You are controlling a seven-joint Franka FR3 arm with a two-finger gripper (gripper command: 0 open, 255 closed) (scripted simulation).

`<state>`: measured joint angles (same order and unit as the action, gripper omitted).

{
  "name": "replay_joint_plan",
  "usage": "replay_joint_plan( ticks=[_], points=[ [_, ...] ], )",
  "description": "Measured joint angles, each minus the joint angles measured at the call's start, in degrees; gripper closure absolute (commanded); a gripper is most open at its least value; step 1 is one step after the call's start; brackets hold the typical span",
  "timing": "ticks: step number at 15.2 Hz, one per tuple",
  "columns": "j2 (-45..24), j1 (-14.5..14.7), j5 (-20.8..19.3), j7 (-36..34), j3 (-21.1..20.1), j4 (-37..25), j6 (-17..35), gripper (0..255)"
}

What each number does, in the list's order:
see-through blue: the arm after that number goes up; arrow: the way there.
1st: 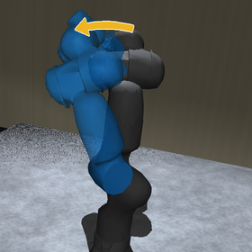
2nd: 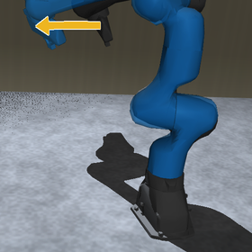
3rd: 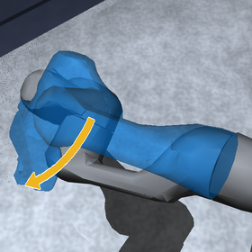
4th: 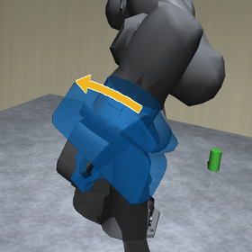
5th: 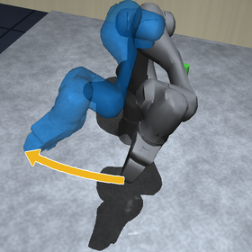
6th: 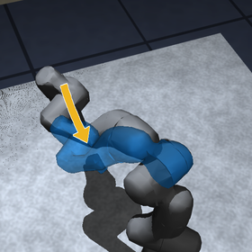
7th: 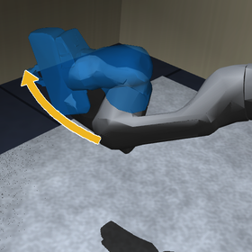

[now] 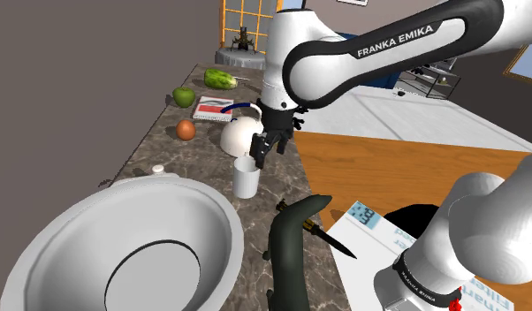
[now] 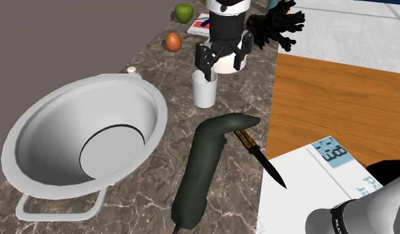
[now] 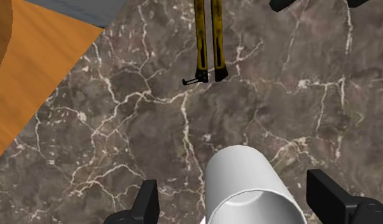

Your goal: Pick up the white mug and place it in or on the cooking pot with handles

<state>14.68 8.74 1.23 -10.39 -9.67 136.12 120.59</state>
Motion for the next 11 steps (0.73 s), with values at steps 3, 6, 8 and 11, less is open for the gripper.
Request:
replay_joint_plan(
  ticks=[3,6,8,11],
  points=[
    [-5.18,0.95,-0.97,-1.86,-1.84,-2.98,3.74,0],
    [-10.34,1.62,-2.49,-3.36,-3.11,-6.04,7.16,0],
    [-11.95,1.89,-3.04,-4.08,-3.5,-6.24,8.88,0],
    [-13.5,1.94,-3.61,-4.58,-3.61,-5.59,11.11,0]
  ],
)
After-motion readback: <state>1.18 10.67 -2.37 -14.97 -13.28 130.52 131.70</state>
